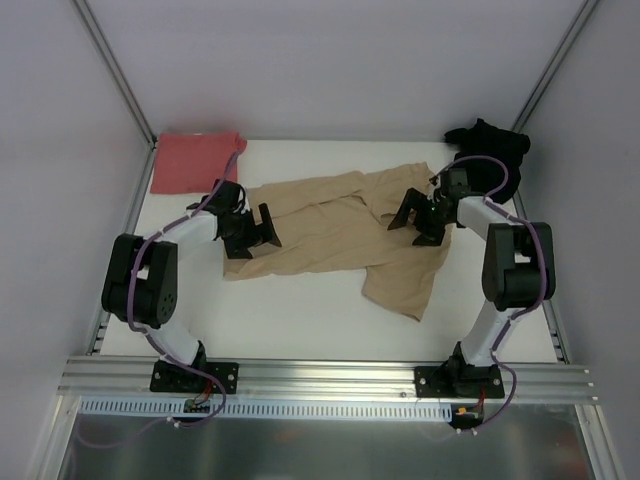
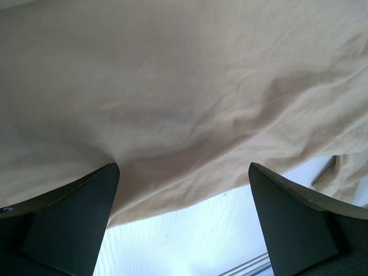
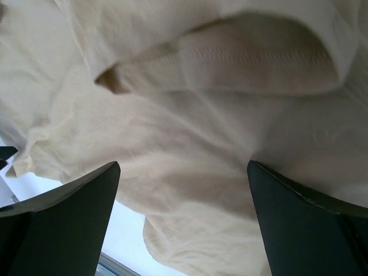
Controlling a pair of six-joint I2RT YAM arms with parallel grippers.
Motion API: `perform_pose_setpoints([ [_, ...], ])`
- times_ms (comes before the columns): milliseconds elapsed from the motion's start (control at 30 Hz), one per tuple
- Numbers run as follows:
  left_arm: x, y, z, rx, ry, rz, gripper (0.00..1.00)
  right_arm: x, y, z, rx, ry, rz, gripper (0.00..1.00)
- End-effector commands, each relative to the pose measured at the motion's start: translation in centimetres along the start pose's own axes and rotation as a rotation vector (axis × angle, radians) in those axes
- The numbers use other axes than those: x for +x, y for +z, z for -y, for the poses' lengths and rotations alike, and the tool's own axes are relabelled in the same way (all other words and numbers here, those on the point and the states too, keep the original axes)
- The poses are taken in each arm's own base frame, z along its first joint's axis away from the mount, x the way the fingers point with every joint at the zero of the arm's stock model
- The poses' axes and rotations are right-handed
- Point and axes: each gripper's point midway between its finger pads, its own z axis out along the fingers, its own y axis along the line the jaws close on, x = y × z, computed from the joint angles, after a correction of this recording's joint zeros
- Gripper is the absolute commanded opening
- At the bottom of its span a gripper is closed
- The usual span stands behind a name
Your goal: Fold and stack the t-shirts
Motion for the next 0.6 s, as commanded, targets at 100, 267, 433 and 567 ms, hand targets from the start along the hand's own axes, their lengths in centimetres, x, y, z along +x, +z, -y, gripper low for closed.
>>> perform_pose_setpoints([
  [100, -2.2, -7.8, 2.0, 0.051, 0.115, 0.28, 0.99, -0.4, -6.8, -1.1, 0.049, -0.101, 0.132, 0.99],
  [267, -1.9, -14.2, 4.9, 0.193, 0.202, 0.484, 0.99, 1.1, -11.2, -1.9, 0.064, -0.139, 0.203, 0.99],
  [433, 1.8, -17.3, 5.5, 0.309, 0.23, 0.535, 0.99, 6.4, -12.7, -1.4, 0.014, -0.131, 0.192, 0.99],
  [567, 5.1, -17.1, 4.4, 0.346, 0.211, 0.518, 0.98, 10.4, -12.3, 0.5, 0.028, -0.124, 0.164, 1.0],
])
